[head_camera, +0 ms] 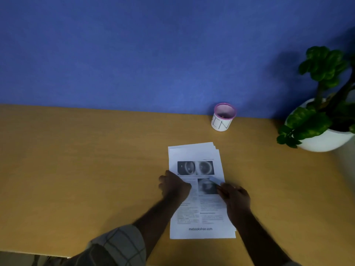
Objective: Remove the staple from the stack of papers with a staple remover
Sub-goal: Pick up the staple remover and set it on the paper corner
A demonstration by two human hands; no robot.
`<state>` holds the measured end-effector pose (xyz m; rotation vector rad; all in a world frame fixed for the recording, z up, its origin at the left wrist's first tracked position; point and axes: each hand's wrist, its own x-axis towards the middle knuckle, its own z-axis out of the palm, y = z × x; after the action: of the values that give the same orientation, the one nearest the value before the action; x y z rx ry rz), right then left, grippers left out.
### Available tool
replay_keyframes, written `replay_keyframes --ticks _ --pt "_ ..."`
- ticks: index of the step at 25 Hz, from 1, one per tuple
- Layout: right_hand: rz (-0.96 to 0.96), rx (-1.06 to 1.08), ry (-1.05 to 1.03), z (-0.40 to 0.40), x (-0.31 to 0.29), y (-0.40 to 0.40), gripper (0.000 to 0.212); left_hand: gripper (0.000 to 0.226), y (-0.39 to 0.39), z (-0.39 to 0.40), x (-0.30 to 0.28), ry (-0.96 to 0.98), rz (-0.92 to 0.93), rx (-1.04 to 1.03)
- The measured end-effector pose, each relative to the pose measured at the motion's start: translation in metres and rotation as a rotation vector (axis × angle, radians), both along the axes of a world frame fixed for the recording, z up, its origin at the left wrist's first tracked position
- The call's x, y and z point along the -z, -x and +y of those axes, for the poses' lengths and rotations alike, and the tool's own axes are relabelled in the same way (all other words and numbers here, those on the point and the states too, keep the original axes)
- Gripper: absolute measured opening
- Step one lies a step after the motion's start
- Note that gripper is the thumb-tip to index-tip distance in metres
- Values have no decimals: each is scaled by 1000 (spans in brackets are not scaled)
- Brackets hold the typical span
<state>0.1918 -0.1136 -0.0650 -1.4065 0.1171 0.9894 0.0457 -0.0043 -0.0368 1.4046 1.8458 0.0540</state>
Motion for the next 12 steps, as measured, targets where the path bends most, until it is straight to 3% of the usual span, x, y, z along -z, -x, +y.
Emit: replay_keyframes --ticks 3,6,9,12 --pt "-26 -22 -65 0 3 0 16 71 0 9 0 34 -70 -144" --pt "27 32 -46 0 11 -5 39 74 1 15 4 83 -300 -319" --pt "43 -47 -38 0 15 -10 14 51 3 20 13 138 -454 -337" --pt "48 -93 10 -1 14 -13 8 25 11 23 21 188 -506 -355"
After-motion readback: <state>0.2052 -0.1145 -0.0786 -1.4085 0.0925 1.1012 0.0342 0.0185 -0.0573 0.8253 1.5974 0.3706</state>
